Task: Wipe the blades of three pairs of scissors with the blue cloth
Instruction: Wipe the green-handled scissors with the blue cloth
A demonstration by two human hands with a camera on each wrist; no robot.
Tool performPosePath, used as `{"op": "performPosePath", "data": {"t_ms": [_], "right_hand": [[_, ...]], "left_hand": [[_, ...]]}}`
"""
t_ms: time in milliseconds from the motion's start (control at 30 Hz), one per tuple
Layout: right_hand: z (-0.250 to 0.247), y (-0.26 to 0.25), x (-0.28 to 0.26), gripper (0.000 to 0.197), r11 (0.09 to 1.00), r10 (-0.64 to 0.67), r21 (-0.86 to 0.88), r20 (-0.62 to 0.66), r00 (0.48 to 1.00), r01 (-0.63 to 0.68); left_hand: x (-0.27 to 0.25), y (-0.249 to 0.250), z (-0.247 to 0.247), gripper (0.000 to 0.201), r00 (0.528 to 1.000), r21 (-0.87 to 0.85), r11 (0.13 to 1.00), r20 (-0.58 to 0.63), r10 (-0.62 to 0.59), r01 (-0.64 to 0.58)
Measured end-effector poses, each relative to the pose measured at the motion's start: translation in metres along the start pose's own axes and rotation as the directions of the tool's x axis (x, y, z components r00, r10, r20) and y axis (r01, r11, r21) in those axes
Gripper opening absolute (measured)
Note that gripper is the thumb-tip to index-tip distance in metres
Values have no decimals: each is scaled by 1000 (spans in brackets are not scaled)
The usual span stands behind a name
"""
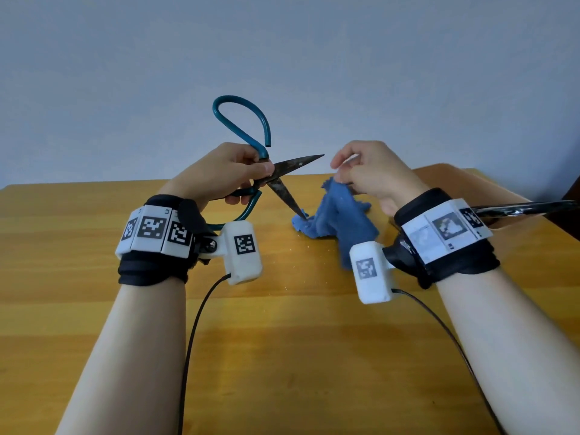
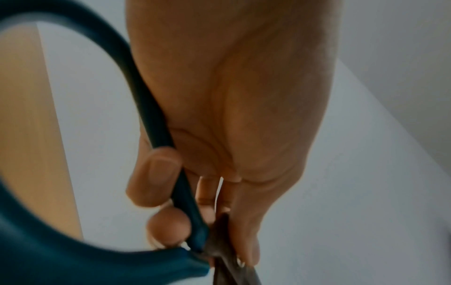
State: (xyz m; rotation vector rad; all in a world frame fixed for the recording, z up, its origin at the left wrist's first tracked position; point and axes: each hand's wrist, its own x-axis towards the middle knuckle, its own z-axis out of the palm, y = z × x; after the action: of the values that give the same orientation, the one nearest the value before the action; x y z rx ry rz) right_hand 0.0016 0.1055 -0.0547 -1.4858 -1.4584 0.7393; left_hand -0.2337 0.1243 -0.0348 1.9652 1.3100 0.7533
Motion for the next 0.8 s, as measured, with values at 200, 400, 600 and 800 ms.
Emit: {"op": "performPosePath", "data": {"t_ms": [200,400,600,800], "right_hand": [[24,-8,-3,28,499,71,830,247,966,-249],[30,-10,-7,36,450,74,829,336,939,-332],[38,-5,-7,25,599,149,747,250,957,-288],[33,-10,-10,27,659,111,725,168,980,-199]], "left_hand": [[3,5,10,20,999,-98,994,-9,37,-37],[7,6,17,21,999,-154,987,-37,34,-40],[9,11,21,19,998,-140,988,-11,66,-67],[7,15,22,20,994,-137,985,-1,108,-107]]}}
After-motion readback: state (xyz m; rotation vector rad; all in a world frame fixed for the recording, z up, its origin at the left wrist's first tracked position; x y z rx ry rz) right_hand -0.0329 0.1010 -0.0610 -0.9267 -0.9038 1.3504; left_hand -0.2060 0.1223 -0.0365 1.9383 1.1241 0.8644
